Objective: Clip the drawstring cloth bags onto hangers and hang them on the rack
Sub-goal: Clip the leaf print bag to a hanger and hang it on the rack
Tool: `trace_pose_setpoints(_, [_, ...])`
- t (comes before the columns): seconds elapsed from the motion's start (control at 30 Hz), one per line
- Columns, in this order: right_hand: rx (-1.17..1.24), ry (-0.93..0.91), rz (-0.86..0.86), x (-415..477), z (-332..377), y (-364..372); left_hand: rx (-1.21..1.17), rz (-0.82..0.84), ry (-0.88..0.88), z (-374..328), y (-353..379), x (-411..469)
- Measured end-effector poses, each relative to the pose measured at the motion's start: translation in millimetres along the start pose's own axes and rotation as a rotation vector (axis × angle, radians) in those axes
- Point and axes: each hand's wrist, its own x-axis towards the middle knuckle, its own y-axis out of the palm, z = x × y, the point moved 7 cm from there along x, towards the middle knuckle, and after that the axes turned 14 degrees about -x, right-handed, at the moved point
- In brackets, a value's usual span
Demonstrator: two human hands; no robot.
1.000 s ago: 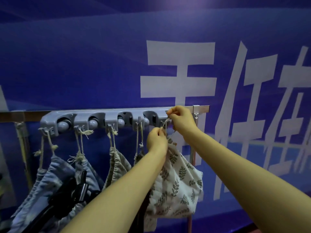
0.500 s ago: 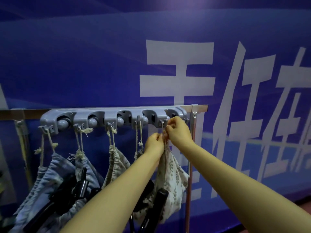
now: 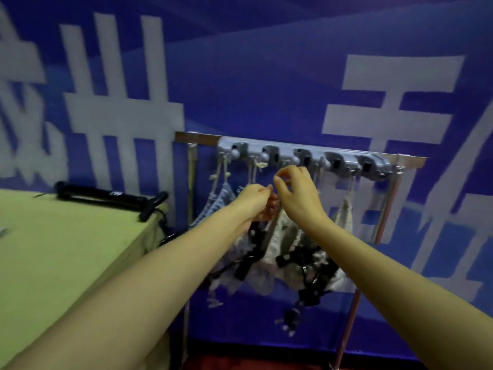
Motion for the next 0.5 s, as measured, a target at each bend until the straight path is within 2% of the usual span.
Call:
trace_pose_setpoints(0.13, [0.121, -0.187, 0.128, -32, 112, 42, 0.023, -0.166, 0.028, -13, -128, -71])
trace_pose_setpoints(0.3, [0.186, -0.334, 0.41, -85, 228, 113, 0.159, -0.578, 0.079, -13, -300, -176])
trace_pose_setpoints(0.43, [0.172, -0.431, 0.629, -134, 305, 175, 0.458, -0.965, 0.074, -12, -415, -261])
trace_pose_setpoints(0.5, [0.166, -0.43, 0.678, -155, 333, 203, 0.639, -1.023, 0.037, -9, -451, -288])
